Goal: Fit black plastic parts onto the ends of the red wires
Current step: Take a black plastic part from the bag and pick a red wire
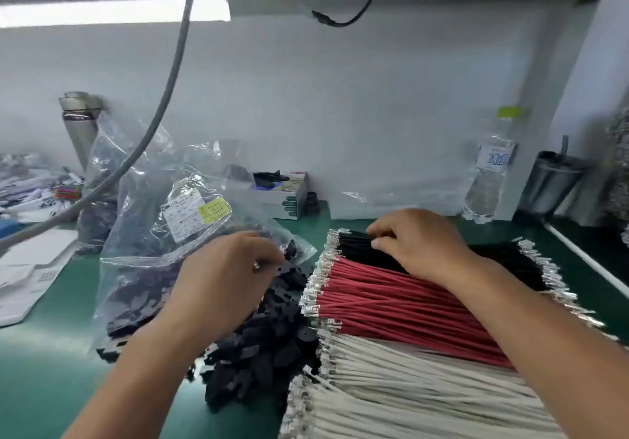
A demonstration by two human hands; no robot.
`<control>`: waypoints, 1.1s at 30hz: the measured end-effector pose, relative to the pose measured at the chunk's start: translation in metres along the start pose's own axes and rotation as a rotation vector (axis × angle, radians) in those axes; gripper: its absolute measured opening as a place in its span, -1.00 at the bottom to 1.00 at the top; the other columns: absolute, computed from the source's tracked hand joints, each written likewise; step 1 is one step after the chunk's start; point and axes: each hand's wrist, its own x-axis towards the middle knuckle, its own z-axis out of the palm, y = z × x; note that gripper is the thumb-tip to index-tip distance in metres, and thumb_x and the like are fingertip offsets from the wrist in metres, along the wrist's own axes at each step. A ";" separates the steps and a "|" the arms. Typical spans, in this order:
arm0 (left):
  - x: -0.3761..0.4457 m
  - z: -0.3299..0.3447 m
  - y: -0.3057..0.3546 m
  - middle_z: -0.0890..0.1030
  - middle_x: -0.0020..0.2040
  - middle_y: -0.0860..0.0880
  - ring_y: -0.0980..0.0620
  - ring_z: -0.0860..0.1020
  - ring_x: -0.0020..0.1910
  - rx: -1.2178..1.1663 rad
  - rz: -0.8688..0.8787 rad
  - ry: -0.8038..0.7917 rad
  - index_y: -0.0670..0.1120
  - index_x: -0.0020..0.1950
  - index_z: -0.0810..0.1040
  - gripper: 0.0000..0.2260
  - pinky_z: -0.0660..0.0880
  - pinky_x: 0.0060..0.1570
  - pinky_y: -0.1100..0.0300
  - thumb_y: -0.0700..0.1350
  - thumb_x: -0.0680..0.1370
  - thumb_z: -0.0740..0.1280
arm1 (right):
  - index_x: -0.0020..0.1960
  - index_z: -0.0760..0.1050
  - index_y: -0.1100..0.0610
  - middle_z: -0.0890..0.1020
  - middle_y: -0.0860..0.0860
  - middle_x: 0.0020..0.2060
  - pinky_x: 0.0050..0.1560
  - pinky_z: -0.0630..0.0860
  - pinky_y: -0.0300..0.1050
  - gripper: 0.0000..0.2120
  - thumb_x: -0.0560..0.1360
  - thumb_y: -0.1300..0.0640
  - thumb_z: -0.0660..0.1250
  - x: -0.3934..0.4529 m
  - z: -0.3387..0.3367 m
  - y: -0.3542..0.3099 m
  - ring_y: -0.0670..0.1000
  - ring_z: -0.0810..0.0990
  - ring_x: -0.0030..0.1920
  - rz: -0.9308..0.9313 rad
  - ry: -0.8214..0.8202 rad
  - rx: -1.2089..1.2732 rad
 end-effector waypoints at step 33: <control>-0.023 0.019 0.032 0.54 -0.02 0.26 0.18 0.60 -0.07 -0.431 0.163 0.208 0.09 0.14 0.71 -0.81 0.44 -0.13 0.51 -0.02 0.56 0.37 | -0.12 0.70 0.04 0.58 -0.11 -0.26 -0.44 0.49 -0.12 -0.85 0.56 0.06 0.39 -0.096 -0.016 -0.029 -0.03 0.55 -0.30 -0.351 0.652 0.002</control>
